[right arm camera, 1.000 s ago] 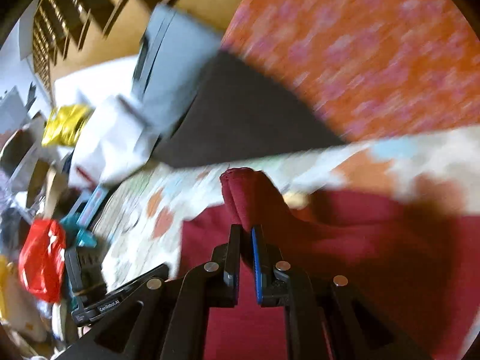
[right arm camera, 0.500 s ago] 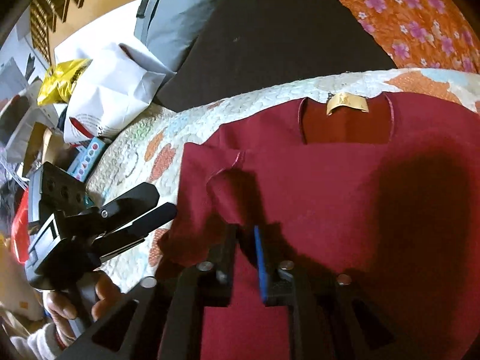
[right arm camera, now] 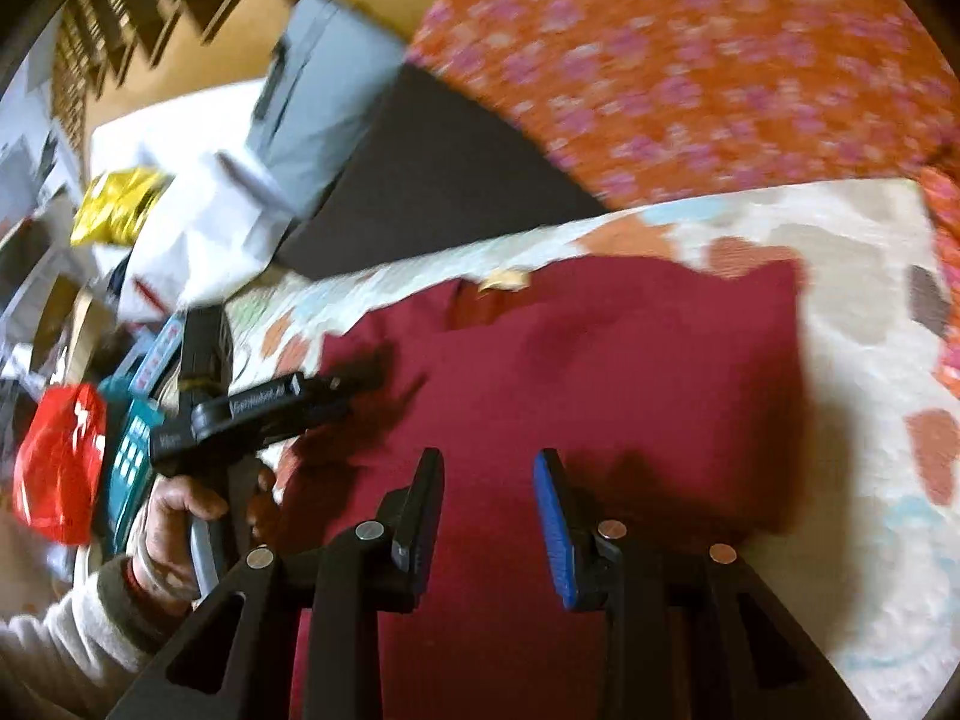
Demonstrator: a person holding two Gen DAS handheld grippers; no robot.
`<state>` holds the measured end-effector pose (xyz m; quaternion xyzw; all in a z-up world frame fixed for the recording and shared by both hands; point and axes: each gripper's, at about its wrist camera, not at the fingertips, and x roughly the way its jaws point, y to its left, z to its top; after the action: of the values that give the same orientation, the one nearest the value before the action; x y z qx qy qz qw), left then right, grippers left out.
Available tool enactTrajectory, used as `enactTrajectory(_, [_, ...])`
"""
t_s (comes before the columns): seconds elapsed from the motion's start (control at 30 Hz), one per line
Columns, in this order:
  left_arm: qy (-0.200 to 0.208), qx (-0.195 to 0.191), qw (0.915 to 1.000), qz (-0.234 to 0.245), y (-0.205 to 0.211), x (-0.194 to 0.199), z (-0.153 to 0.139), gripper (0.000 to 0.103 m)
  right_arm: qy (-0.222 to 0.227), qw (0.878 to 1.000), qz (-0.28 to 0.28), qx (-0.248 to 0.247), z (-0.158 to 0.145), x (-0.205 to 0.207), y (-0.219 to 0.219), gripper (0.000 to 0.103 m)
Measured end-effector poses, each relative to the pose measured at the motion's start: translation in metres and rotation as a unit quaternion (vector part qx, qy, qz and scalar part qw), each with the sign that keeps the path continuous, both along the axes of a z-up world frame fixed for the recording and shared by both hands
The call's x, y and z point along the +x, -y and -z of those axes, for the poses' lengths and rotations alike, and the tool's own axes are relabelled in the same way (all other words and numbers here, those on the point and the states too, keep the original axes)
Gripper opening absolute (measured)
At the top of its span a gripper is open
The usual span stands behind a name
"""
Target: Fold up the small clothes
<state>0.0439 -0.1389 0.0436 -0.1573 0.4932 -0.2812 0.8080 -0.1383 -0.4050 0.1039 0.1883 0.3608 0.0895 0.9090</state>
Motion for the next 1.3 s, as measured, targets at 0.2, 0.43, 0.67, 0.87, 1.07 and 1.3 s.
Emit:
enactTrajectory(0.2, [0.044,0.027,0.9986,-0.009,0.002,-0.009,-0.019,0.013,0.002,0.997,0.081,0.004,-0.002,-0.007,0.039,0.030])
enactTrajectory(0.43, [0.104,0.004,0.9934,-0.050,-0.026,-0.013,-0.065,0.011,-0.030,0.989,0.146,0.017,0.011,-0.009,0.073,0.030])
enactTrajectory(0.67, [0.098,0.041,0.9899,-0.094,-0.074,-0.020,-0.044,0.011,-0.046,0.990,0.133,-0.021,0.013,0.010,0.062,0.030])
enactTrajectory(0.87, [0.098,0.031,0.9884,-0.111,-0.082,-0.017,-0.031,0.011,-0.078,0.986,0.135,-0.059,0.023,0.041,0.056,0.030])
enactTrajectory(1.07, [0.121,0.051,0.9878,-0.083,-0.069,-0.018,-0.036,0.011,-0.075,0.986,0.133,-0.067,0.017,0.038,0.054,0.031])
enactTrajectory(1.3, [0.087,0.050,0.9904,-0.095,-0.064,-0.020,-0.018,0.011,-0.125,0.981,0.147,0.007,0.055,0.081,0.073,0.043])
